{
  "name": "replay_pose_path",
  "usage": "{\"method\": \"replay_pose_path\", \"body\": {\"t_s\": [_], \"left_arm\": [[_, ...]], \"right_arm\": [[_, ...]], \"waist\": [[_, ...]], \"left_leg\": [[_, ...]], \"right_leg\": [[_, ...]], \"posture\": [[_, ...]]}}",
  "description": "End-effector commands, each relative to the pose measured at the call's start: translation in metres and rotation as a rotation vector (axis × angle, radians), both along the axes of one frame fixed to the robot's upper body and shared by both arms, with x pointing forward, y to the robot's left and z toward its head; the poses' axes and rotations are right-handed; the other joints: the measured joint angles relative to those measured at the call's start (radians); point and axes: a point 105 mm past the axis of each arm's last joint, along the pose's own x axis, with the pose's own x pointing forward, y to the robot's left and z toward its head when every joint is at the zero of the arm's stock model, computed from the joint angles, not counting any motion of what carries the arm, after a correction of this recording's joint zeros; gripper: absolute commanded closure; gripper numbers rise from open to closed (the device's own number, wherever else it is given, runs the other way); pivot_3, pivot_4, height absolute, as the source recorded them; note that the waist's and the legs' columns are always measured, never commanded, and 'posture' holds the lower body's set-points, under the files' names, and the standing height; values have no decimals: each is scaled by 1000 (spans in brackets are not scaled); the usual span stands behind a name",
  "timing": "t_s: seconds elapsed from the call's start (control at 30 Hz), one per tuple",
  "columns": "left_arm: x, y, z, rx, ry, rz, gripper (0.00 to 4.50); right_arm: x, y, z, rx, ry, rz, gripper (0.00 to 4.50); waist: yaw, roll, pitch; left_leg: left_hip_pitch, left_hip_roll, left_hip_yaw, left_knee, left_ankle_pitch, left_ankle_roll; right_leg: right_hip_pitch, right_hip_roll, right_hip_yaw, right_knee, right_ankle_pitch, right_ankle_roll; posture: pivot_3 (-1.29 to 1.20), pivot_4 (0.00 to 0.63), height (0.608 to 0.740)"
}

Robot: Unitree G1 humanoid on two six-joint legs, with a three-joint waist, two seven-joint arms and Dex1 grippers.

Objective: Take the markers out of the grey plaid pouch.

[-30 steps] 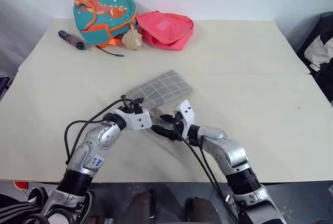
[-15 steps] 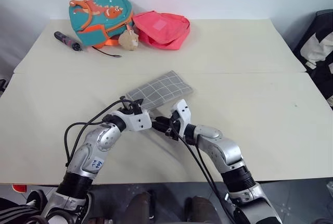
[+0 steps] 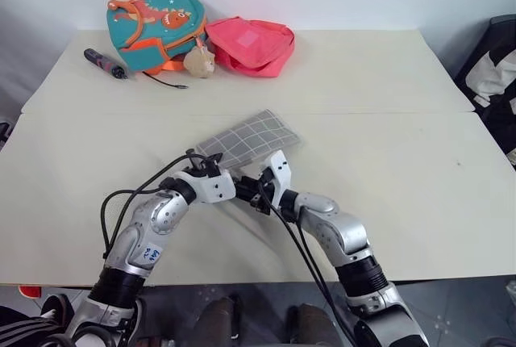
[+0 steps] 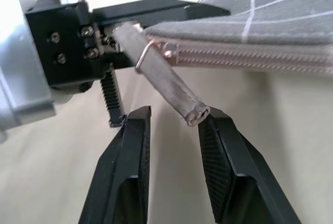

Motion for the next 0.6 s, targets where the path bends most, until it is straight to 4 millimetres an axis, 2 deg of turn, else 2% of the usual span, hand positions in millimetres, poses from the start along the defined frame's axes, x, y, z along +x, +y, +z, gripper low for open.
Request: {"method": "replay_pose_path", "body": {"t_s": [0.03,0.3,0.6], "left_arm": [[-5,-10,1,-21,5,-36,4500],[-5,-10,2,-31,4,-31,4500],[-5,-10,3,-37,2,-33,4500]], "right_arm": [[3,2,13,34,-45,-8,3117],[6,-2,6,8,-48,-38,3117],[11,-7,10,26,-59,-62,3117]], "waist": [[0,0,0],[0,0,0],[0,0,0]], "left_leg": [[0,0,0,0,0,0],[0,0,0,0,0,0],[0,0,0,0,0,0]], "right_leg": [[0,0,0,0,0,0],[0,0,0,0,0,0],[0,0,0,0,0,0]], "posture": [[0,150,740],[0,150,740],[0,150,740]]}}
